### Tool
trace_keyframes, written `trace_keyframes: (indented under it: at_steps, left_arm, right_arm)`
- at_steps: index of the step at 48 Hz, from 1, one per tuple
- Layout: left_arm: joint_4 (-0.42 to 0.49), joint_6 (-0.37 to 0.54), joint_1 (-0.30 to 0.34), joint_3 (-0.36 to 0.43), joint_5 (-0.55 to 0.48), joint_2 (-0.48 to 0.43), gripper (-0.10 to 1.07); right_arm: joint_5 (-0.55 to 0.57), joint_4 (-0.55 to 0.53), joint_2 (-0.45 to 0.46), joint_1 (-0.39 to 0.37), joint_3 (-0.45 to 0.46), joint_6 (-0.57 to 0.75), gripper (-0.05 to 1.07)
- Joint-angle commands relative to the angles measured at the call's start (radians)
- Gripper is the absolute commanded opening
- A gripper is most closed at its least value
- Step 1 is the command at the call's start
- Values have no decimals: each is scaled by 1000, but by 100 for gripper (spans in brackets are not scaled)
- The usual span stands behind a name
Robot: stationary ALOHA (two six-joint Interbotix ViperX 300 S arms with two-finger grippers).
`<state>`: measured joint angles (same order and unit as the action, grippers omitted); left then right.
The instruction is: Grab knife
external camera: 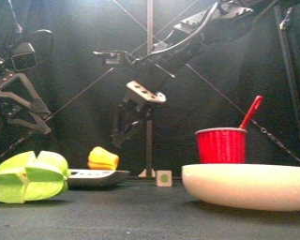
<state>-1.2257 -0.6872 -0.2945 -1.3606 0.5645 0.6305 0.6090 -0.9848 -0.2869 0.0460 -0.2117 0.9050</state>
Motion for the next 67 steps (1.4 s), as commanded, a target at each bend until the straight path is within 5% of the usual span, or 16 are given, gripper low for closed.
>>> trace_keyframes:
  at_steps: [1,30,44,52,67]
  left_arm:
    - [20,2,14,11,5,0,97]
    - [2,3,18,9,2,-2,97]
    - [-12,23,18,8,-2,-5,97]
    - [-8,52,18,3,-2,-3,97]
    - [-2,63,18,0,-2,-3,97]
  right_arm:
    - [-21,40,103,-11,-12,3,94]
    - [77,150,643,83,-431,-2,94]
    - [130,198,882,192,-629,-38,94]
    - [132,244,925,202,-672,-46,94]
    - [140,255,850,193,-701,-92,94]
